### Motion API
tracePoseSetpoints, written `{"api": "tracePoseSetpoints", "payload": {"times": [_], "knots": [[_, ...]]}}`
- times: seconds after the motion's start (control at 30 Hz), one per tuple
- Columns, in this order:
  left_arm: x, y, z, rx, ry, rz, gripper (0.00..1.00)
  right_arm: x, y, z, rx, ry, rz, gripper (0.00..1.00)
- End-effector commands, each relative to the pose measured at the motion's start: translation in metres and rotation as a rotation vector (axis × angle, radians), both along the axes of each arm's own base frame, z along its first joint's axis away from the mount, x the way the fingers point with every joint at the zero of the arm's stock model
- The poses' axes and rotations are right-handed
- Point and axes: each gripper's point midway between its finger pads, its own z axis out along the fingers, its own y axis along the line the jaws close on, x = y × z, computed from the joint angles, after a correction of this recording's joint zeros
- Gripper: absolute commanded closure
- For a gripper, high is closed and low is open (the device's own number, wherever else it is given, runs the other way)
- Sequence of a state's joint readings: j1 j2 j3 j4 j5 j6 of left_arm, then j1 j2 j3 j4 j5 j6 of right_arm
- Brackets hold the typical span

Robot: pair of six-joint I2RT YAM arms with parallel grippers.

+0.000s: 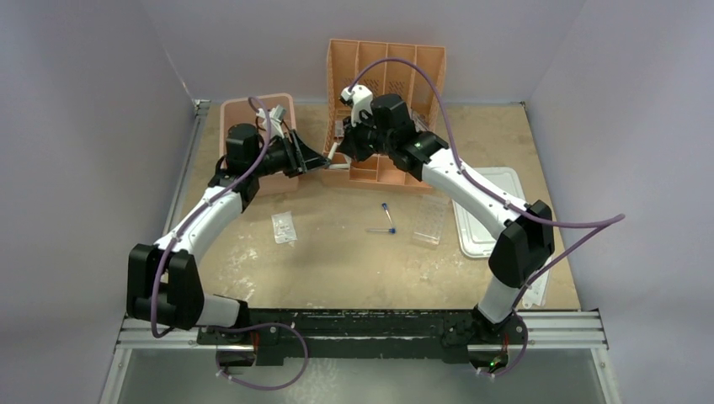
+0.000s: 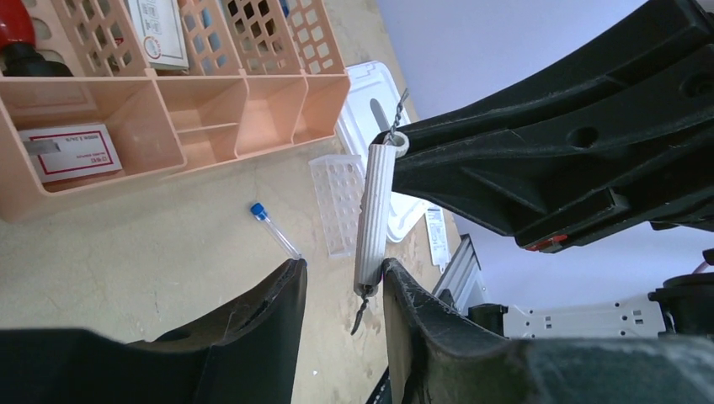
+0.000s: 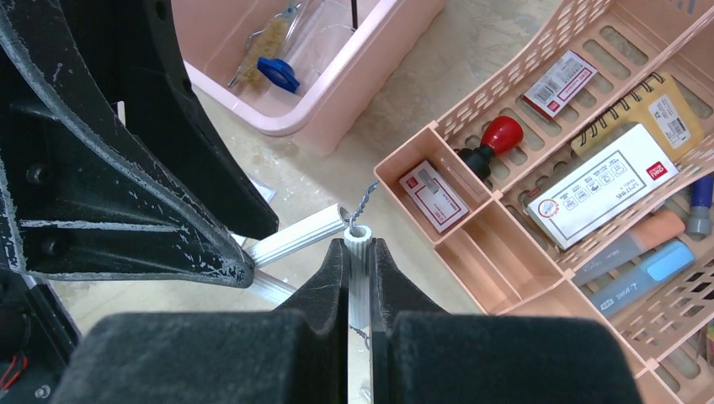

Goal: Organize the chemistry lab equipment

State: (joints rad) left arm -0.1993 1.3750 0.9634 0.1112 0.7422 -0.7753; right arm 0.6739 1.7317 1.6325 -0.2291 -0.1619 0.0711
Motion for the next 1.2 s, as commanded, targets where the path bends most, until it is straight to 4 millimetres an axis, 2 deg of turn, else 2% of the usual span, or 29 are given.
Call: {"api": "tracePoseSetpoints", "payload": {"times": [0.0,0.17,0.33,0.4,0.43,0.47,0.5,0.57,0.67,0.8,0.93,1.07,1.17], "knots": [[0.001,-0.011,0.03,-0.038,-0.103,-0.072,0.63,0.002,0.011,0.038,0.075,-0.08,0.046,1.0],[0.001,-0.015,0.032,-0.048,-0.111,-0.102,0.69,0.0,0.015,0.035,0.082,-0.072,0.072,1.0],[0.0,-0.017,0.035,-0.058,-0.122,-0.117,0.86,-0.002,0.017,0.032,0.084,-0.065,0.083,1.0],[0.0,-0.018,0.036,-0.057,-0.127,-0.12,1.0,-0.002,0.017,0.03,0.083,-0.063,0.081,1.0],[0.001,-0.018,0.037,-0.055,-0.128,-0.115,1.0,-0.001,0.016,0.03,0.082,-0.061,0.073,1.0],[0.005,-0.016,0.038,-0.043,-0.127,-0.095,1.0,0.0,0.015,0.029,0.081,-0.06,0.065,0.95],[0.009,-0.013,0.037,-0.012,-0.122,-0.069,1.0,0.002,0.014,0.029,0.079,-0.06,0.05,0.85],[0.017,-0.006,0.034,0.055,-0.119,-0.025,1.0,0.005,0.01,0.028,0.077,-0.057,0.016,0.71],[0.022,0.007,0.024,0.14,-0.092,0.02,1.0,0.01,0.004,0.031,0.083,-0.054,-0.037,0.57],[0.029,0.03,0.021,0.174,-0.073,0.073,1.0,0.016,-0.003,0.045,0.136,-0.037,-0.103,0.46],[0.038,0.065,0.024,0.217,-0.055,0.142,1.0,0.014,-0.003,0.049,0.15,-0.033,-0.112,0.44],[0.046,0.106,0.013,0.337,-0.003,0.25,1.0,0.018,-0.013,0.042,0.131,-0.032,-0.16,0.43],[0.052,0.121,-0.001,0.408,0.057,0.306,1.0,0.02,-0.017,0.036,0.124,-0.023,-0.183,0.43]]}}
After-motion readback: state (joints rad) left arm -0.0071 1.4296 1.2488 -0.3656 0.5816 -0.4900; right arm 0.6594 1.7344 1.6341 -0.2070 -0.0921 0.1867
